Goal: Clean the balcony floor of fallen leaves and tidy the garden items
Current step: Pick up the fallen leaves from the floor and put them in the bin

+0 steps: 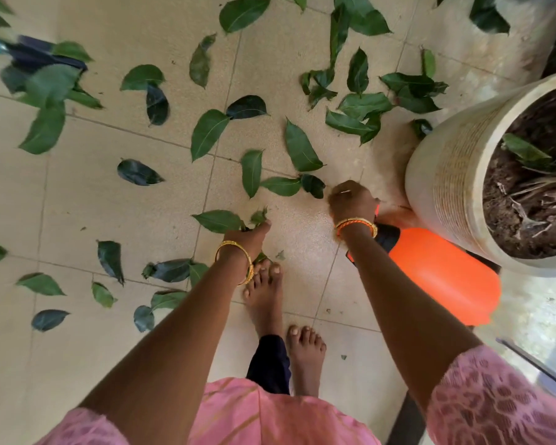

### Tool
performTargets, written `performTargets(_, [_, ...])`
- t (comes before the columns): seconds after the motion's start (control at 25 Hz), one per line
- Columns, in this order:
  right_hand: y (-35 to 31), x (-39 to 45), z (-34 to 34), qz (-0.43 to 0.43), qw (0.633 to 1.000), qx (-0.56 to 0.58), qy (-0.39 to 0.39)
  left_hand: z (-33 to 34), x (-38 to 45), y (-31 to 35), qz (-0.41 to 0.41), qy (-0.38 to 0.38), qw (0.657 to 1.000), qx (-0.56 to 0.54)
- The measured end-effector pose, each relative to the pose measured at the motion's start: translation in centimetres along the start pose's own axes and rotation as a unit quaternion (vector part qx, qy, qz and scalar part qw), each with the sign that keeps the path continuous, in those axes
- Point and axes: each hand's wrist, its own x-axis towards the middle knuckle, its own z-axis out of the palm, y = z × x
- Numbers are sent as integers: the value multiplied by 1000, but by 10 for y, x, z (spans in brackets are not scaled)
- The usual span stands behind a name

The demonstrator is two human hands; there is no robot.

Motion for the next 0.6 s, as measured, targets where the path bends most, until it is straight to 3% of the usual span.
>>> performTargets(0.08, [-15, -47, 10, 34, 983, 105, -144, -10, -7, -8, -26, -18, 999, 19])
performTargets(0.2, [-25, -107, 26, 58, 957, 80, -274, -28, -35, -12, -14, -6, 997, 72])
performTargets(0.4, [-39, -137, 39, 56, 963, -9, -265, -43, -57, -28, -24, -4, 1000, -3])
performTargets(0.52, [-49, -122, 49, 5, 955, -46, -293, -47, -49, -25, -34, 15, 995, -97])
performTargets(0.6, [-45, -98, 60, -76, 956, -98, -267, -52, -32, -25, -37, 21, 987, -152])
